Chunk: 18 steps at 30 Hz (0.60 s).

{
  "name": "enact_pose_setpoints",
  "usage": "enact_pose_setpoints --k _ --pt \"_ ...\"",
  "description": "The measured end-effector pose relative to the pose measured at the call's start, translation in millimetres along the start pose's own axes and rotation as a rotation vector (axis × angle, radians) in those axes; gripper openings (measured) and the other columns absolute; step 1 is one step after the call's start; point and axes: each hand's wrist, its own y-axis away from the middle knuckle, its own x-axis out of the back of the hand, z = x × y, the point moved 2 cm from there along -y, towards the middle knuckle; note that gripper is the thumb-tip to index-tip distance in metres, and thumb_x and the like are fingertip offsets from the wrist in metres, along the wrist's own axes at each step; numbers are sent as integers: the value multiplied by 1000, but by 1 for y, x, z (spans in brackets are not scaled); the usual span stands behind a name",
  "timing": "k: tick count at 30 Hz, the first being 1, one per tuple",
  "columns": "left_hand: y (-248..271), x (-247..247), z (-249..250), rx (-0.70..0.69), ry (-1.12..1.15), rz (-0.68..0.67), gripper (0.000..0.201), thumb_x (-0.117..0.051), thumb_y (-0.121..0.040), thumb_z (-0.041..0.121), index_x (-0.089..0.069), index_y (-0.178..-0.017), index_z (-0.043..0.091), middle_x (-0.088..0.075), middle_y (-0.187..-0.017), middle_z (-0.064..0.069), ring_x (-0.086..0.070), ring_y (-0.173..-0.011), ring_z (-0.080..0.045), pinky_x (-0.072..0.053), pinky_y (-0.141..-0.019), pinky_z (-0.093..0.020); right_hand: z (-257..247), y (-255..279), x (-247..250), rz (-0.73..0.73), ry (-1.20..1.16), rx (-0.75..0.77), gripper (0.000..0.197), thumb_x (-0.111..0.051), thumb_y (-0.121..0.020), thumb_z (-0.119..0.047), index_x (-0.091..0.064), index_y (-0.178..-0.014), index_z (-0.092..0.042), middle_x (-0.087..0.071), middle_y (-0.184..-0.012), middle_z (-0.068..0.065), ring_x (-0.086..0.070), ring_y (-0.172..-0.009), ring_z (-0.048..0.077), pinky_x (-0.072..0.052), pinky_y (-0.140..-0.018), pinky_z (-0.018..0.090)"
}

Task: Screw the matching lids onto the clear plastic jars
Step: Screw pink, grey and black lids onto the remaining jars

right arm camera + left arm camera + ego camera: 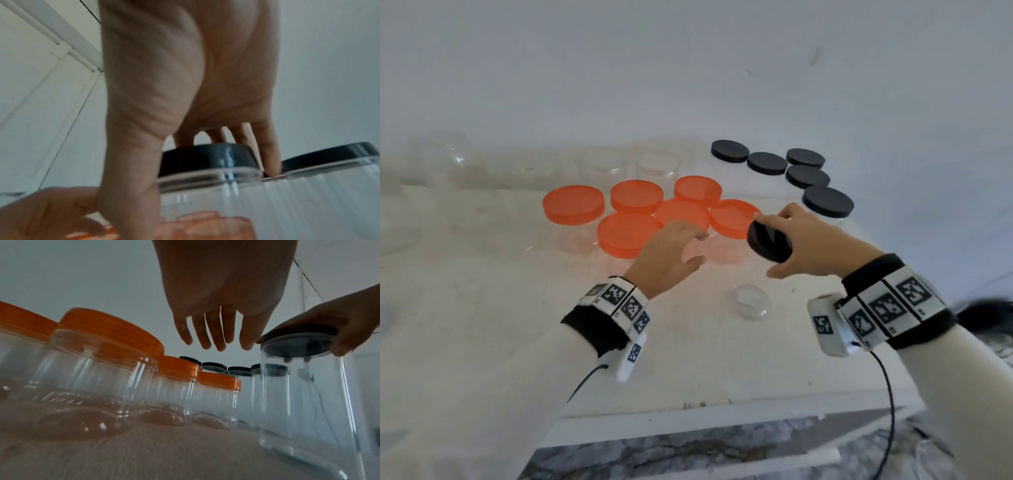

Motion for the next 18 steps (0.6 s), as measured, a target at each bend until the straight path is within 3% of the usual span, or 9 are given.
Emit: enact_pose_setpoints --k 2,4,7,10,12,18 --pt "-6 -10 1 -31 -142 23 33 -61 -77 24 -63 -105 7 -63 -105 -7 -56 -99 -26 -46 -83 -38 14 -2 -4 58 43 -23 92 -75 -72 -40 -21 -146 -31 -32 -131 4 -30 -118 23 -41 -89 34" --pt "-11 -20 -3 -4 -269 19 37 -71 -71 15 -63 -106 6 -62 -108 -11 -58 -102 -32 -46 -87 -48 23 -4 -7 124 38 3 90 -75 -73 -38 -24 -146 -25 -28 -137 6 -26 -123 24 -39 -92 34" --pt "-19 -26 -8 95 -415 -27 49 -73 -73 14 -57 -118 5 -55 -124 -13 -50 -118 -34 -31 -101 -61 31 -7 -13 201 32 69 86 -75 -75 -35 -29 -145 -19 -29 -141 5 -26 -126 23 -39 -97 34" --pt "-23 -29 -13 235 -491 -123 60 -59 -86 25 -37 -138 5 -35 -146 -10 -30 -136 -28 -16 -111 -54 38 -10 -18 254 25 96 81 -73 -78 -30 -29 -146 -18 -30 -144 2 -26 -131 20 -39 -97 35" --pt "-24 -32 -18 299 -526 -163 62 -52 -91 30 -28 -143 7 -27 -151 -8 -23 -140 -24 -13 -114 -49 43 -13 -21 281 21 104 80 -71 -80 -28 -27 -146 -16 -28 -147 2 -25 -135 20 -37 -100 35" --pt "-23 -32 -20 338 -502 -144 52 -51 -93 21 -34 -140 10 -33 -149 -5 -26 -139 -20 -15 -114 -45 49 -25 -26 316 45 131 82 -73 -79 -28 -27 -146 -12 -29 -148 6 -27 -135 24 -29 -108 35"
